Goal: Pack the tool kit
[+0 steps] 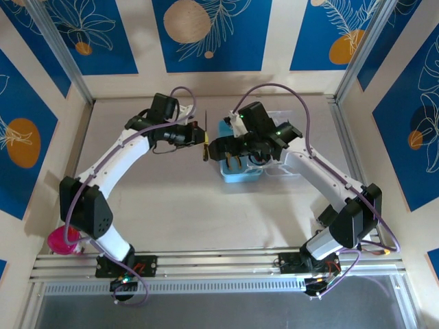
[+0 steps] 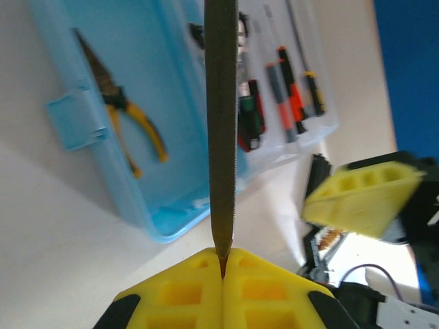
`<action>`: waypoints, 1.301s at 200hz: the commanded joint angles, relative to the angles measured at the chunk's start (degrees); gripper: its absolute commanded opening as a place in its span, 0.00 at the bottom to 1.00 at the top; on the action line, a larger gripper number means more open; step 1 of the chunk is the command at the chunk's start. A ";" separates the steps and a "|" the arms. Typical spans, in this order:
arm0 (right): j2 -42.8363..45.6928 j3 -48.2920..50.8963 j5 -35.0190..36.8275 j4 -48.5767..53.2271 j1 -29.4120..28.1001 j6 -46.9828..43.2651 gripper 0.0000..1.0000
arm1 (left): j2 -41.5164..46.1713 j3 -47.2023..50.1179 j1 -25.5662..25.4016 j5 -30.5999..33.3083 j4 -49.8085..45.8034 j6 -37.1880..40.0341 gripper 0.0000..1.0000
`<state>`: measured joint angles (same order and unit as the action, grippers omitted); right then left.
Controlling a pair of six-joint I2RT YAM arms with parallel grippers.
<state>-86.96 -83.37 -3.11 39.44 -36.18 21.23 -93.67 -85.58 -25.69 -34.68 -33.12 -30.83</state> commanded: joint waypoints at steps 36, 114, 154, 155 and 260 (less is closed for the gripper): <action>-2.45 0.46 -3.62 -7.20 -0.51 3.81 0.85 | -0.38 1.28 -2.90 -7.67 12.23 -7.95 0.00; -0.86 0.71 -1.18 -7.49 -0.66 4.76 0.10 | 1.33 3.39 -3.07 -7.27 12.16 -7.32 0.00; 1.22 1.15 1.25 -4.97 -0.11 3.97 0.00 | 2.61 4.41 -2.87 -5.14 9.37 -5.07 0.20; 1.29 1.18 1.26 -4.89 -0.07 3.98 0.00 | 2.61 4.39 -2.87 -5.05 9.29 -5.01 0.22; 12.01 3.85 2.31 8.20 17.64 -4.13 0.00 | 5.51 2.27 8.36 11.91 -12.23 7.95 1.00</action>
<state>-77.73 -80.31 -1.48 42.19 -22.33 20.97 -90.35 -81.89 -19.70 -32.99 -34.33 -29.32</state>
